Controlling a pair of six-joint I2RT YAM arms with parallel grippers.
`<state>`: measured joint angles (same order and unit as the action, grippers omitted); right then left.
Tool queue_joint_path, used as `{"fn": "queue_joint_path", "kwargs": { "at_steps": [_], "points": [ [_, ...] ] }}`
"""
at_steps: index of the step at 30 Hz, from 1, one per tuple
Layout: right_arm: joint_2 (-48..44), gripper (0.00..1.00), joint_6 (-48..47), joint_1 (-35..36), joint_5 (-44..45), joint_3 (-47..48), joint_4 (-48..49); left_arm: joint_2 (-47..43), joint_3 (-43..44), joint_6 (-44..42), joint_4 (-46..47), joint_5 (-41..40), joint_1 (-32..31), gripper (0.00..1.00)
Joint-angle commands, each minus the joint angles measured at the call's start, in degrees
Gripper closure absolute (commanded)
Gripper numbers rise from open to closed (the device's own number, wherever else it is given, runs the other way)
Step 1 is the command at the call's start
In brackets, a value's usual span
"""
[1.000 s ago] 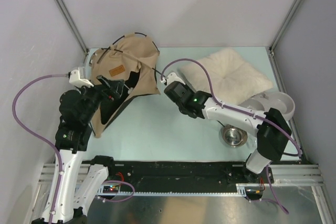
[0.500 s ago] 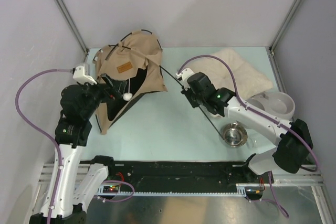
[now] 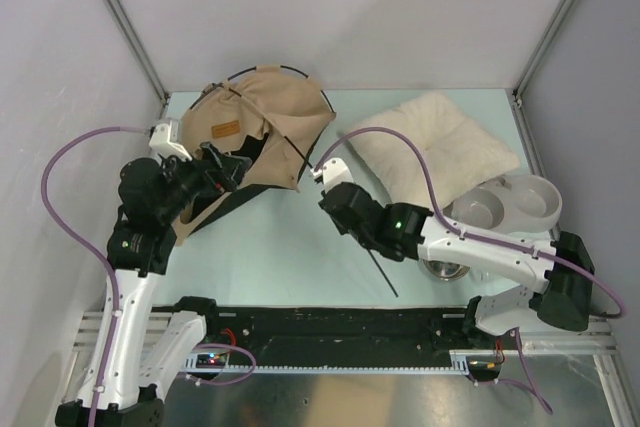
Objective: Set up the pet tent
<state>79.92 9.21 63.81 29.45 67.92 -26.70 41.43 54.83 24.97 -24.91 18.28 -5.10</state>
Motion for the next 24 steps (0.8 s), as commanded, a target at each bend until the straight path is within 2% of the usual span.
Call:
{"fn": "queue_joint_path", "kwargs": {
  "at_steps": [1,5,17,20,24],
  "points": [
    [-0.4,1.0,6.7,4.0,14.2,1.9,5.2,-1.3,2.0,-1.3,0.3,1.4,0.0,0.06],
    [2.2,1.0,12.2,5.1,18.2,4.6,3.1,-1.5,2.0,-1.0,0.3,2.0,0.0,0.05],
    [13.2,1.0,35.6,8.3,21.2,14.1,-1.0,-0.6,0.9,2.1,0.4,1.2,-0.6,0.06],
    [14.2,1.0,38.2,9.5,21.5,14.5,0.5,-0.2,0.6,2.6,0.7,0.6,-1.3,0.07],
    [15.2,1.0,36.2,10.7,19.8,14.6,4.7,0.0,-0.7,3.0,1.4,0.2,-2.5,0.07]
  ]
}}
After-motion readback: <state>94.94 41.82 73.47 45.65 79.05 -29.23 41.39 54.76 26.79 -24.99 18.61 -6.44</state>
